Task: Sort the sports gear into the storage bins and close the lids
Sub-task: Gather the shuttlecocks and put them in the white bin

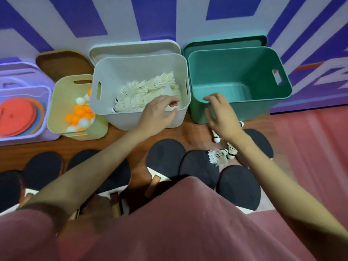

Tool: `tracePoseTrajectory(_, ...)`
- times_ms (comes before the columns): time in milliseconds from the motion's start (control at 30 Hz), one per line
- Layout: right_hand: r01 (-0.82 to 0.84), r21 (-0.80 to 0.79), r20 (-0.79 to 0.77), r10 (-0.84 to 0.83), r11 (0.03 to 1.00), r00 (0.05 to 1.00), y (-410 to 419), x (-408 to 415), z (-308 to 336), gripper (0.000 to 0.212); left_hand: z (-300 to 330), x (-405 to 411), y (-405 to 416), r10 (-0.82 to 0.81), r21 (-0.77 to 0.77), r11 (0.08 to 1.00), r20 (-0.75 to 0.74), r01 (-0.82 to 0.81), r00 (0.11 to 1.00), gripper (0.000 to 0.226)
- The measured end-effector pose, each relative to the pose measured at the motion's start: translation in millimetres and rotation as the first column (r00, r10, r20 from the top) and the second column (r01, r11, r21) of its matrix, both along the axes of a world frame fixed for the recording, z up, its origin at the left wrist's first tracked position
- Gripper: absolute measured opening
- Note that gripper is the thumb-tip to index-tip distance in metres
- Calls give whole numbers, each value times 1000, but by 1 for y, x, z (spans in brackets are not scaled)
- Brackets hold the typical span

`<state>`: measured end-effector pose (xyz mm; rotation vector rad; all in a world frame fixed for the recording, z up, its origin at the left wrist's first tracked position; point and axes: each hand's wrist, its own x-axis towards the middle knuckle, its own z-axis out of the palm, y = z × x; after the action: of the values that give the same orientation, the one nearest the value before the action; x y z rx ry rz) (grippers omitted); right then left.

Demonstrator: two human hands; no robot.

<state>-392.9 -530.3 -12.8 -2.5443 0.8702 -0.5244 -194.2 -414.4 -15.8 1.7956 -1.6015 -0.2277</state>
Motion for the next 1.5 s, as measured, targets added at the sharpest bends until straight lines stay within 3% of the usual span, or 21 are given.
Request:
tracePoseTrajectory(167, 177, 58, -109, -170, 982, 979, 15, -75, -33, 36, -25, -55, 8, -126, 262, 955, -49, 135, 991, 32)
tracePoseTrajectory(367, 292, 137, -332, -234, 947, 914, 16, -136, -81, 52, -64, -122, 5, -233, 518, 837, 46, 177, 971, 60)
tracePoseTrajectory(500, 299, 125, -421, -222, 946, 879, 10, -146, -97, 59, -85, -161, -3, -166, 624, 775, 46, 101, 985, 87)
tracePoseTrajectory(667, 314, 124, -490, -217, 941, 844, -1, -147, -98, 47, -101, -199, -15, -26, 651, 759, 40, -7, 999, 110)
tracePoseTrajectory(800, 312, 122, -512, -209, 942, 833, -5, -146, -96, 31, -109, -213, -23, -12, 672, 738, 97, -57, 995, 108)
tracePoseTrajectory(933, 280, 100, -524, -189, 955, 831, -3, -147, -93, 20, -112, -215, -25, 50, 650, 754, 81, -91, 995, 75)
tracePoseTrajectory(1067, 295, 96, -467, -218, 951, 857, 0, -152, -92, 15, -106, -207, -21, 100, 557, 826, 12, -90, 995, 55)
tracePoseTrajectory(1267, 277, 78, -251, -250, 958, 935, 7, -153, -80, 8, -93, -179, -5, 188, 461, 880, -121, -113, 975, 50)
tracePoseTrajectory(1400, 268, 66, -66, -264, 961, 962, 12, -148, -65, 9, -90, -158, 11, 204, 357, 924, -168, -133, 965, 60)
tracePoseTrajectory(1500, 256, 62, 146, -262, 965, 954, 20, -137, -46, 6, -84, -145, 17, 163, 375, 923, -169, -89, 972, 71)
